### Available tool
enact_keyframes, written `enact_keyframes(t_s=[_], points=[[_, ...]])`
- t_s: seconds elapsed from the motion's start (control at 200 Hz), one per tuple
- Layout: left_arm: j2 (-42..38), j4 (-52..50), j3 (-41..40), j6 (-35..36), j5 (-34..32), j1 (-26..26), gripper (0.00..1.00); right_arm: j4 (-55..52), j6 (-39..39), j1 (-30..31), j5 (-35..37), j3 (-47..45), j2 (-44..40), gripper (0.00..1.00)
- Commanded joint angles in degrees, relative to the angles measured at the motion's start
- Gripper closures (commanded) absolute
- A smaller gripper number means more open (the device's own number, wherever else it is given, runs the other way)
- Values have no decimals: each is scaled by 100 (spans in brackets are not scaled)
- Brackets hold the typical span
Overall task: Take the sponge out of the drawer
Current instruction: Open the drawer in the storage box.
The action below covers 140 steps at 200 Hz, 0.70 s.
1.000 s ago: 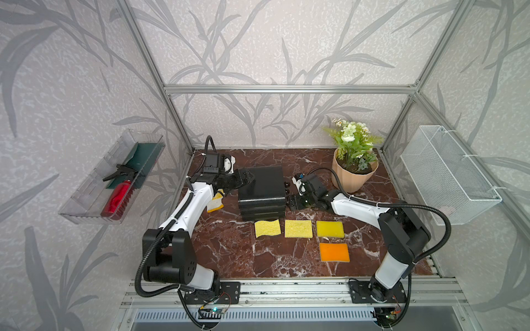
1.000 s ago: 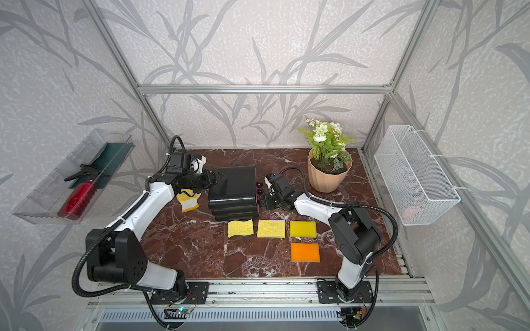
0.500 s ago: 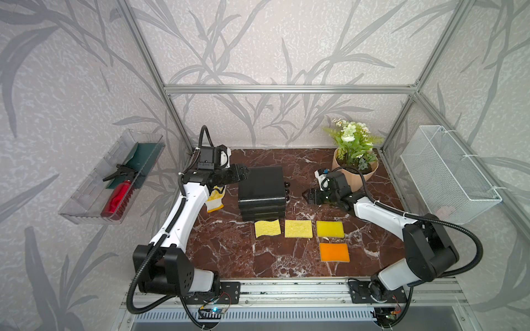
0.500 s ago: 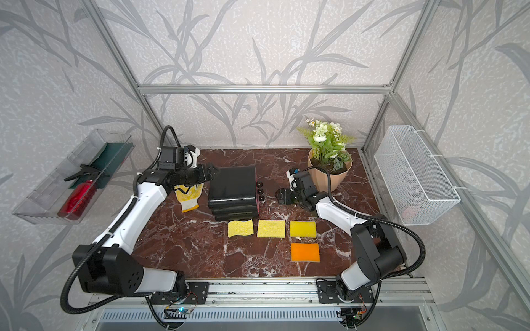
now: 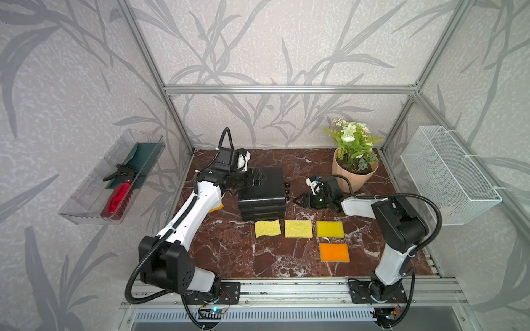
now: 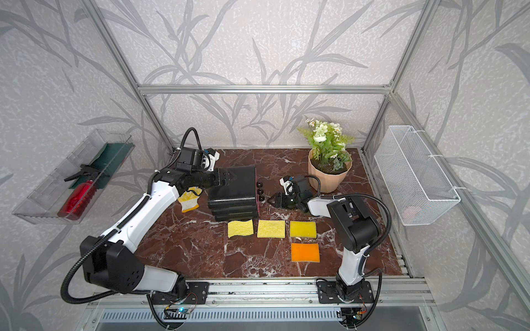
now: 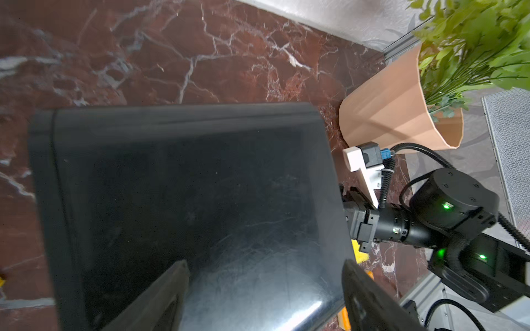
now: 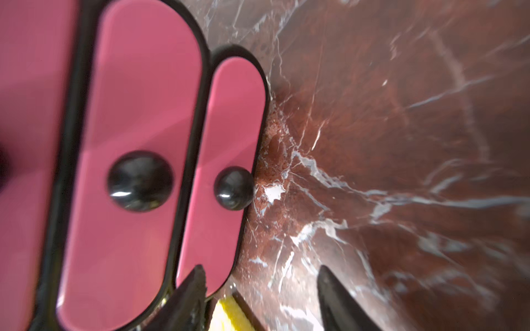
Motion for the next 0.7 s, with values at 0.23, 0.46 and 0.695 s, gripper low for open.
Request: enact_keyframes(t_s=[0.23, 0.46, 0.695], points=[[357, 313, -173, -242, 370, -8, 17, 2862, 1841, -26, -1081, 185, 1209, 46], [433, 288, -118, -191, 347, 1, 17, 3130, 2100, 9, -1147, 368, 1587, 49], [523, 278, -81, -157, 354, 5, 17, 3241, 2213, 79, -1194, 535, 1760, 51]])
